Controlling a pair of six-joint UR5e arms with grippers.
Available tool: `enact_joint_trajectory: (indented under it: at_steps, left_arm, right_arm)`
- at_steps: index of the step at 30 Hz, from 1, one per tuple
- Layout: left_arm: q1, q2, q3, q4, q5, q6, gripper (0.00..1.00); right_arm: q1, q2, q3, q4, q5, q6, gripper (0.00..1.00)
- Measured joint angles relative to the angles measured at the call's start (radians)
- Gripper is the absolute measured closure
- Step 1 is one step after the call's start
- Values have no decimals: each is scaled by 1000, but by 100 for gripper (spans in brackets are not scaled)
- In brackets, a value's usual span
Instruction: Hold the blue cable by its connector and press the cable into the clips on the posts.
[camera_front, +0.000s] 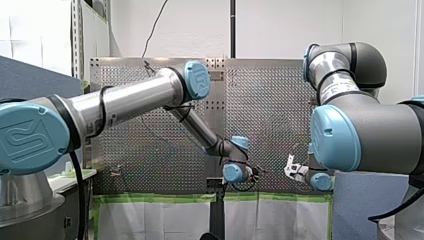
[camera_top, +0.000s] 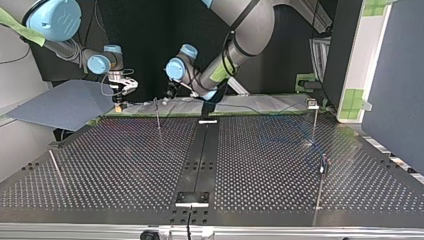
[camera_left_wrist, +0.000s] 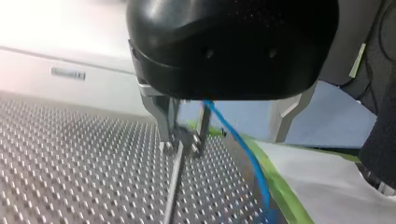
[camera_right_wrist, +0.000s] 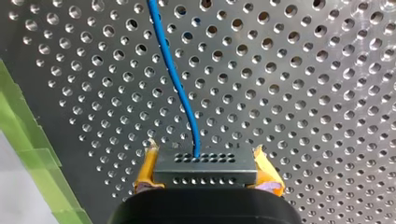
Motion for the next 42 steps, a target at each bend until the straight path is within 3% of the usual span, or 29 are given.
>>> enact_joint_trajectory:
  at_steps: [5, 12, 20, 33, 42]
  left_arm:
    - [-15, 42, -44, -2, -1, 14, 0]
    - [-39, 55, -104, 3, -2, 2, 0]
    - [-57, 55, -155, 39, -13, -33, 0]
    - [-86, 53, -118, 134, -104, -96, 0]
    - [-86, 20, -72, 142, -114, -128, 0]
  right_arm:
    - [3, 1, 0, 4, 0, 0, 100]
    - [4, 1, 0, 6, 0, 1, 100]
    - [-5, 2, 0, 12, 3, 19, 100]
    - [-6, 3, 0, 23, 5, 21, 100]
    - [-5, 4, 0, 23, 5, 21, 100]
